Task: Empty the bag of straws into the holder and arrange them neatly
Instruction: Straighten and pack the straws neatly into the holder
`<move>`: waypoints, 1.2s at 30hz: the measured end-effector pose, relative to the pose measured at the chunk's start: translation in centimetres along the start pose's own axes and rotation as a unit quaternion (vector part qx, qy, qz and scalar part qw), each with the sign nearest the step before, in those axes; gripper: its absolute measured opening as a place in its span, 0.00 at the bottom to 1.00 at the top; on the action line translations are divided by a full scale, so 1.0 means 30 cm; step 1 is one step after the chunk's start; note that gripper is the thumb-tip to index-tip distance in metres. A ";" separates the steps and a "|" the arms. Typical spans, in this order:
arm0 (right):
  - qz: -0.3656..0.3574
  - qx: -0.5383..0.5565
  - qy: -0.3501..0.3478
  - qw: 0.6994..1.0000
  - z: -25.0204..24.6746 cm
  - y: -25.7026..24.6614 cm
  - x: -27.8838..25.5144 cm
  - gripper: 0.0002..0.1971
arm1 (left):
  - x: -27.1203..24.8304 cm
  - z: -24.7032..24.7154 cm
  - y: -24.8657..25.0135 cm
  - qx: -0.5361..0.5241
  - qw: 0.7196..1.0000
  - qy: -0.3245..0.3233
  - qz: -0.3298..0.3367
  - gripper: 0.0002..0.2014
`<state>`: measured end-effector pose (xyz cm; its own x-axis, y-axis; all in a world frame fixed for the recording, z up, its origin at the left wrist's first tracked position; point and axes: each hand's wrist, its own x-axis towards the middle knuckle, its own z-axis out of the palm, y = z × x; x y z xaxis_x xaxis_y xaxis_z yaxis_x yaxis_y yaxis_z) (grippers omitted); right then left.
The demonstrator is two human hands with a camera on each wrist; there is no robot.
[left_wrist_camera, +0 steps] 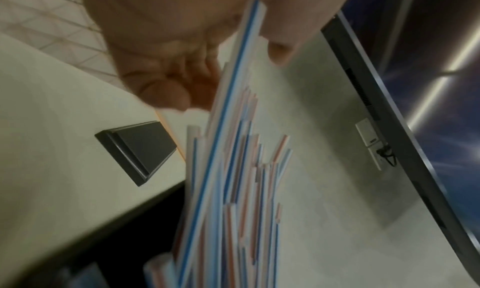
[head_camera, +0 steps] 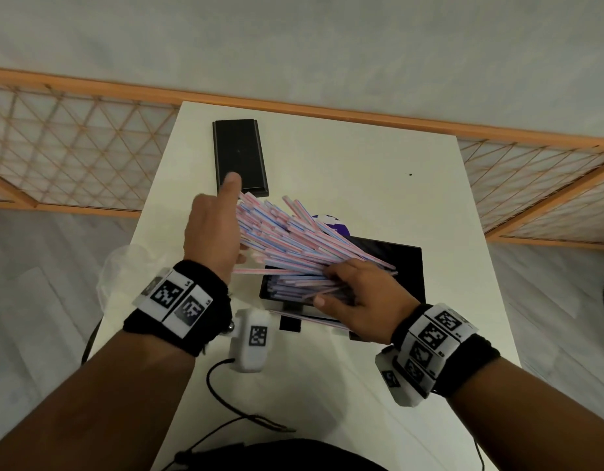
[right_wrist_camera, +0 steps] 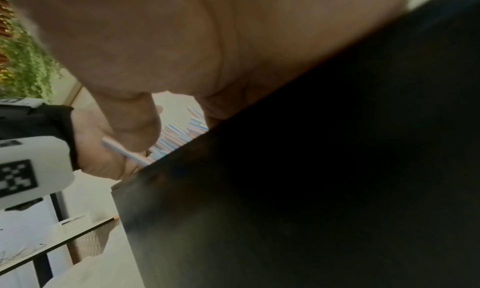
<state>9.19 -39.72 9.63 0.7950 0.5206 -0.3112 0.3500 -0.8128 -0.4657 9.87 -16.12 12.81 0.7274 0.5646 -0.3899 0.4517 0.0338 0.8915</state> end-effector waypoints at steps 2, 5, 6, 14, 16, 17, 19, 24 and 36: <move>0.006 -0.004 -0.001 1.000 -0.006 0.004 -0.006 0.42 | -0.022 -0.027 0.000 0.092 0.993 -0.066 -0.018 0.47; 0.020 0.014 0.021 0.999 -0.008 0.019 -0.012 0.37 | -0.065 -0.072 0.014 0.193 0.968 -0.153 -0.037 0.39; 0.029 0.021 0.032 0.999 -0.012 0.021 -0.012 0.33 | -0.072 -0.083 0.024 0.235 0.953 -0.190 -0.029 0.34; 0.043 0.023 0.072 0.996 -0.020 0.021 0.015 0.19 | -0.141 -0.096 0.138 0.463 0.858 -0.192 0.110 0.15; 0.042 0.025 0.075 0.996 -0.019 0.018 0.016 0.18 | -0.163 -0.084 0.154 0.460 0.855 -0.163 0.177 0.15; 0.043 0.026 0.076 0.996 -0.018 0.015 0.016 0.18 | -0.174 -0.077 0.160 0.442 0.860 -0.149 0.207 0.14; 0.043 0.030 0.079 0.996 -0.018 0.007 0.015 0.17 | -0.188 -0.061 0.165 0.389 0.877 -0.117 0.258 0.13; -0.002 0.074 0.136 0.988 -0.021 -0.021 0.013 0.15 | -0.226 -0.001 0.157 0.267 0.878 -0.060 0.393 0.13; -0.100 0.189 0.232 0.949 -0.152 -0.130 0.010 0.16 | -0.237 0.015 0.225 0.025 0.890 -0.028 0.453 0.19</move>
<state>10.32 -37.58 15.12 0.8945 0.4123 0.1728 0.3845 -0.5124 -0.7678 7.97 -20.27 21.50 0.8293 0.2978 0.4728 -0.3131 -0.4531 0.8347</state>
